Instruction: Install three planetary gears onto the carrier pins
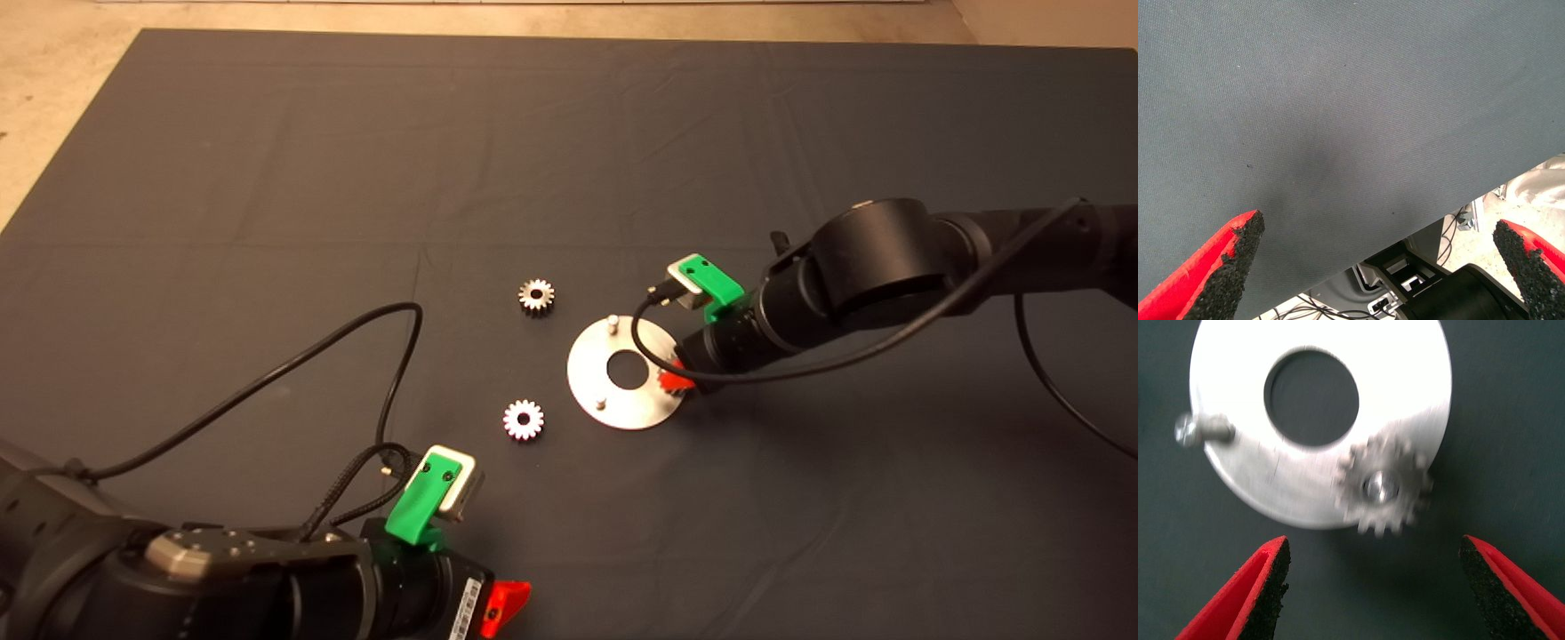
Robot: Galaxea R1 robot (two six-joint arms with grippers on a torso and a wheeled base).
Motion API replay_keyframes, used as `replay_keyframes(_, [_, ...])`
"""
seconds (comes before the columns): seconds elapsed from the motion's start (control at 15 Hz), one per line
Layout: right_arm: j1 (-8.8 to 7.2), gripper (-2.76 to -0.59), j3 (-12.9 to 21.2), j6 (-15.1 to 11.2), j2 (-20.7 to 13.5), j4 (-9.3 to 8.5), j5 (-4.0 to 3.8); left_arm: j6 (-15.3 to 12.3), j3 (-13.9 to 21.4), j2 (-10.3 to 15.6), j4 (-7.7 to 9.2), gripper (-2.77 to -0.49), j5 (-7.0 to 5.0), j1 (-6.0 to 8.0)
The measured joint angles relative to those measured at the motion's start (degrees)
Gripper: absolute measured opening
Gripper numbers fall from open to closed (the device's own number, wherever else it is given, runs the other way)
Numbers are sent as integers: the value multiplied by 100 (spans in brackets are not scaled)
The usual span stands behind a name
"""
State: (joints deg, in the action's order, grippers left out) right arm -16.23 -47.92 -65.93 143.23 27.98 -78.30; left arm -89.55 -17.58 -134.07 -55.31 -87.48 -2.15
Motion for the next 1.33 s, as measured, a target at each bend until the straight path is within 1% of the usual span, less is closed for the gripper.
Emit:
replay_keyframes(0.13, [0, -150, 629, -6, -321, -217, -154, 0, 0, 0, -1, -78, 0, 0])
replay_keyframes(0.2, [0, -150, 1140, -13, -588, -329, -270, 0, 0, -2, -1, -78, 2, 0])
replay_keyframes(0.27, [0, -150, 1548, -15, -880, -421, -355, 0, 0, 2, -1, -78, -2, 0])
replay_keyframes(0.33, [0, -150, 1847, -15, -1227, -502, -452, 0, 0, 2, 2, -78, 0, 22])
replay_keyframes(0.47, [-2, -150, 2207, -20, -1970, -559, -700, 0, 0, 26, -1, -78, 0, 109])
replay_keyframes(0.53, [22, -150, 2352, -20, -2418, -598, -777, 0, 0, 26, -1, -78, 0, 135])
replay_keyframes(0.6, [99, -150, 2428, -15, -2744, -612, -830, 2, 0, 23, -1, -78, 2, 157])
replay_keyframes(0.67, [217, -150, 2480, -3, -3016, -633, -882, 5, 0, 30, 2, -78, -2, 172])
replay_keyframes(0.73, [416, -150, 2527, 144, -3265, -653, -904, 14, 0, 28, 5, -78, 0, 222])
replay_keyframes(0.8, [576, -150, 2578, 268, -3397, -672, -929, 45, 0, 28, 15, -78, 0, 323])
replay_keyframes(0.87, [651, -150, 2634, 291, -3436, -709, -954, 92, -2, 26, 22, -78, -2, 443])
replay_keyframes(0.93, [653, -150, 2682, 291, -3433, -714, -952, 180, -6, 6, 69, -78, 2, 577])
replay_keyframes(1.0, [661, -150, 2691, 289, -3431, -715, -937, 235, -24, -9, 159, -78, 5, 679])
replay_keyframes(1.07, [739, -150, 2698, 288, -3431, -714, -932, 304, -73, -7, 295, -78, 0, 722])
replay_keyframes(1.13, [913, -150, 2700, 286, -3411, -714, -888, 336, -110, -7, 390, -78, -4, 744])
replay_keyframes(1.2, [1178, -150, 2709, 286, -3356, -717, -855, 355, -122, -8, 454, -78, -6, 762])
replay_keyframes(1.27, [1445, -150, 2711, 284, -3251, -719, -753, 380, -130, -22, 501, -78, 5, 799])
replay_keyframes(1.33, [1631, -150, 2711, 284, -3111, -717, -654, 400, -149, -41, 516, -78, 2, 839])
